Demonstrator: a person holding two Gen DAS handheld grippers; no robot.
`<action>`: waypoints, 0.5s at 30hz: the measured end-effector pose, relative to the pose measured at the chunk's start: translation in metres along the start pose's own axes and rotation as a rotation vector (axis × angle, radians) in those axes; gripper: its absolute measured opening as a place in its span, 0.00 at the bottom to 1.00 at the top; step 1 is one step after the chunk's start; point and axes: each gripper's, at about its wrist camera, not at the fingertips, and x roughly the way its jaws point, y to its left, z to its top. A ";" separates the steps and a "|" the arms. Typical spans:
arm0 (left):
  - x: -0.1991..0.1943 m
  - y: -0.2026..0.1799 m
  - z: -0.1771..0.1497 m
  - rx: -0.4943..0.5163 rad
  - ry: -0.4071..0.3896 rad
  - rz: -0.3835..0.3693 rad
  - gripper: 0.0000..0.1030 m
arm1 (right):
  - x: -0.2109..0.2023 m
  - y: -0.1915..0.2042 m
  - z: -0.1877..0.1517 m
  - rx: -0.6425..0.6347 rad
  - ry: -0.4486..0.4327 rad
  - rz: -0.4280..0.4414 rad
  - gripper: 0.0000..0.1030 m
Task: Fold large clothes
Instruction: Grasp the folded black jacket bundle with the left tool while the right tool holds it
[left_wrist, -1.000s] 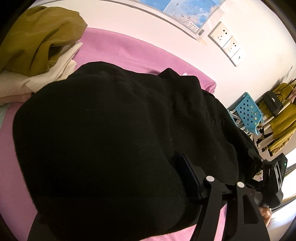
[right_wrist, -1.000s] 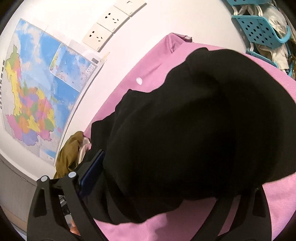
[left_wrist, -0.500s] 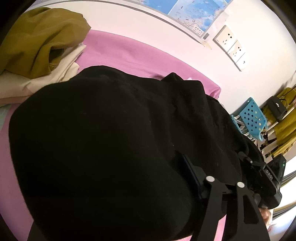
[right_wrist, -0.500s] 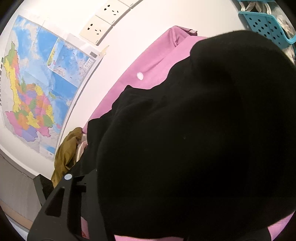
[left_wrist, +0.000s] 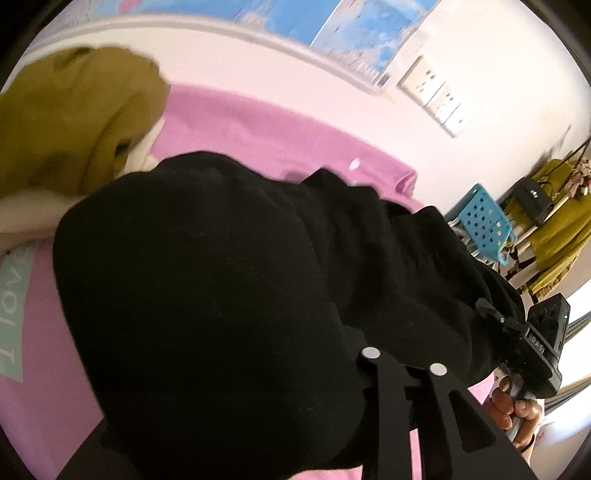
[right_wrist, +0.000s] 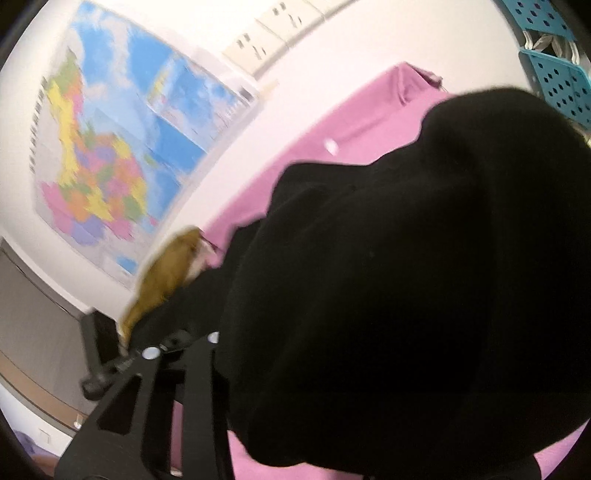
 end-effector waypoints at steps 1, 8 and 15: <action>0.008 0.005 -0.001 -0.020 0.029 -0.001 0.35 | 0.005 -0.007 -0.002 0.032 0.020 -0.007 0.42; 0.020 0.015 -0.001 -0.049 0.040 -0.012 0.63 | 0.021 -0.021 -0.003 0.101 0.014 0.007 0.61; 0.023 0.005 -0.002 -0.014 0.018 0.035 0.58 | 0.030 -0.015 -0.001 0.060 0.012 0.000 0.56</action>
